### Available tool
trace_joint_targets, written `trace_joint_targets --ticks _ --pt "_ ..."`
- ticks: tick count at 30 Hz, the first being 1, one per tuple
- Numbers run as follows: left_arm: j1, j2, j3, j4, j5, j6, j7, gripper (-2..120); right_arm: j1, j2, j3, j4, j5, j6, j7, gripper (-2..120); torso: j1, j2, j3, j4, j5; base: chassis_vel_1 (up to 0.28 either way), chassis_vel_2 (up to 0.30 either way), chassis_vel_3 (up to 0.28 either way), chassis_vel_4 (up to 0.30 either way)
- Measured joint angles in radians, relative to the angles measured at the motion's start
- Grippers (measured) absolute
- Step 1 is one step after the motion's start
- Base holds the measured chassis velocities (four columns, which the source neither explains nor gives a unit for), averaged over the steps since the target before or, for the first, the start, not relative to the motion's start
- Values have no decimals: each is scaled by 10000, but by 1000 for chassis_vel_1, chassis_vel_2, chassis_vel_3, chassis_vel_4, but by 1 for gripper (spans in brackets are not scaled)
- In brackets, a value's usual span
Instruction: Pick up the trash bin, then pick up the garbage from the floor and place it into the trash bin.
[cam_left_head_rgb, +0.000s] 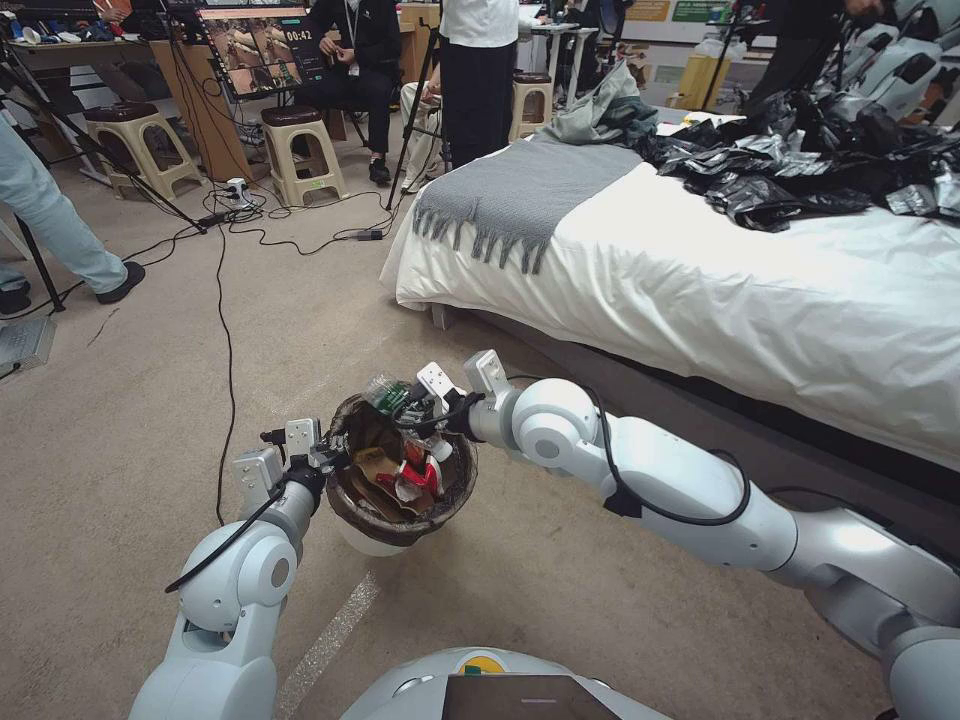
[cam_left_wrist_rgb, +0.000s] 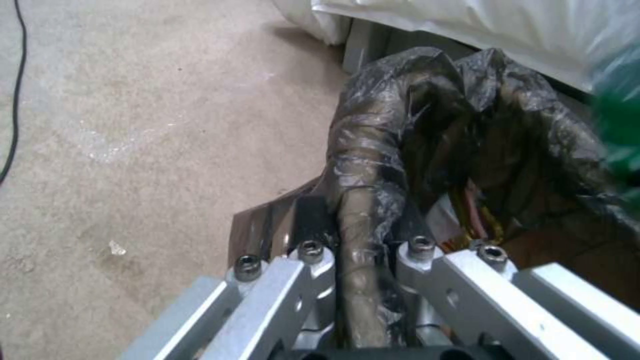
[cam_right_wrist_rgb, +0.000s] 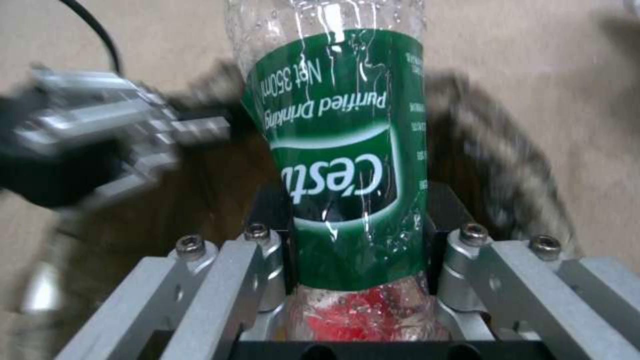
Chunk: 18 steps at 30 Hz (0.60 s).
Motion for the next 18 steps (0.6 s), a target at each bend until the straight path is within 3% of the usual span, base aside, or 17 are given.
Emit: trace_joint_targets --ticks 11,18 --pt "-10 35 -88 82 -12 0 23 5 -508 552 126 -792 178 458 -198 29 0 0 0 3 0 0 0 0 0" --pt "-30 14 -122 111 -3 0 30 5 -546 788 250 -813 1052 502 14 53 0 0 0 2 0 0 0 0 0"
